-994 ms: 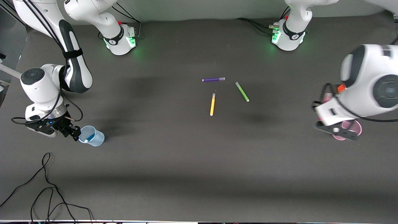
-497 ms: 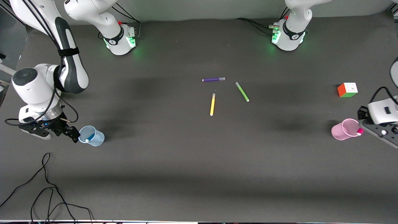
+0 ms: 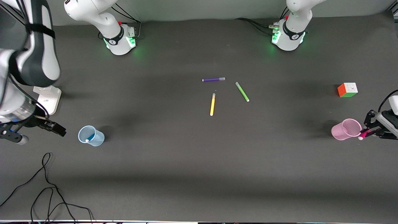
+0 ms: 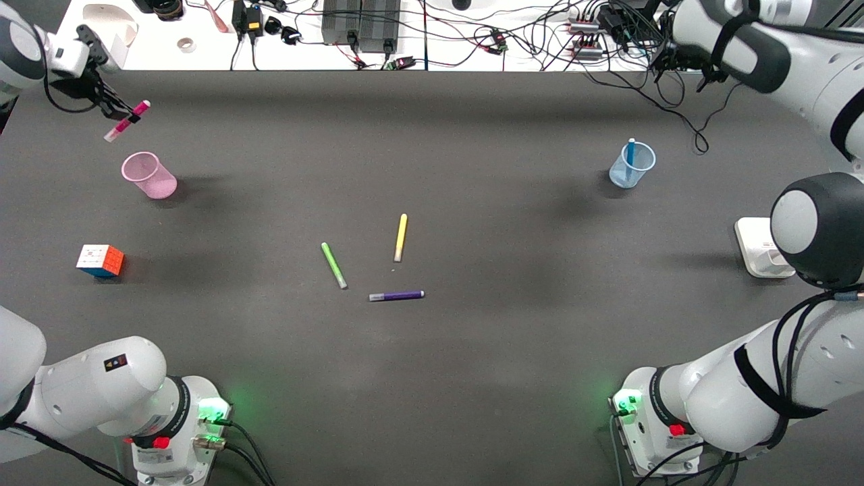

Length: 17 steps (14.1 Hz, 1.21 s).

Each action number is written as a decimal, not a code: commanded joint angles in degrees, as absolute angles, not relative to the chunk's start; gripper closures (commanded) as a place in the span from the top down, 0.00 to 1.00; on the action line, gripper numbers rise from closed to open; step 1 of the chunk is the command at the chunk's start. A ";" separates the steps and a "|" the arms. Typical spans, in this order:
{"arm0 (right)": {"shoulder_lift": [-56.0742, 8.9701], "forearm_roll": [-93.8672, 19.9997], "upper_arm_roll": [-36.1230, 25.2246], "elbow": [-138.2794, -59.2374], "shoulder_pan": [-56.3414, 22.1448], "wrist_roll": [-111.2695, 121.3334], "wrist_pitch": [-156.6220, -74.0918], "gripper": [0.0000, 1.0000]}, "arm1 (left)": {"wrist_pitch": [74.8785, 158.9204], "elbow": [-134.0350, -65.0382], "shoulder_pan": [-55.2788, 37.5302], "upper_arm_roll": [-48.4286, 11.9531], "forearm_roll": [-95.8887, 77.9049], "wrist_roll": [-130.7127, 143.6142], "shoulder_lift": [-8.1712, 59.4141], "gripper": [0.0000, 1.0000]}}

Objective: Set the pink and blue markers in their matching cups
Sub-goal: 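Drop the blue marker into the blue cup while the left gripper carries the pink marker, then lower the pink marker into the pink cup with the left gripper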

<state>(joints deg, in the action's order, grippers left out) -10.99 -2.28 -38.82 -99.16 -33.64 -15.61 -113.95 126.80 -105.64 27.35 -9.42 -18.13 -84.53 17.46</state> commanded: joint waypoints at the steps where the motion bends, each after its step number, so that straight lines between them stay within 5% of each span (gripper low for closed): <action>1: -11.52 -5.27 -38.06 -91.61 -33.84 -11.54 -103.05 1.00 | 127.97 -106.88 30.66 -10.28 -27.65 -99.61 20.29 0.00; 4: -11.16 -9.64 -38.14 -84.30 -33.75 -1.08 -90.11 1.00 | 127.09 -108.10 33.13 -10.37 -35.93 -112.37 23.28 0.00; 11: -10.46 -10.63 -38.50 -81.91 -33.49 -1.14 -89.56 1.00 | 124.10 -108.90 34.72 -10.37 -42.89 -120.23 25.84 0.00; 12: -10.46 -10.46 -38.41 -81.83 -33.66 -1.06 -89.56 1.00 | 124.01 -108.81 34.72 -10.28 -42.89 -120.23 25.84 0.30; 13: -10.55 -10.11 -38.41 -81.65 -33.75 -0.97 -89.82 1.00 | 123.93 -108.81 34.80 -10.28 -42.89 -120.23 25.93 0.99; 17: -9.93 -10.46 -36.93 -81.65 -30.34 -4.48 -89.30 1.00 | 122.70 -108.28 34.80 -10.28 -42.80 -120.15 25.49 1.00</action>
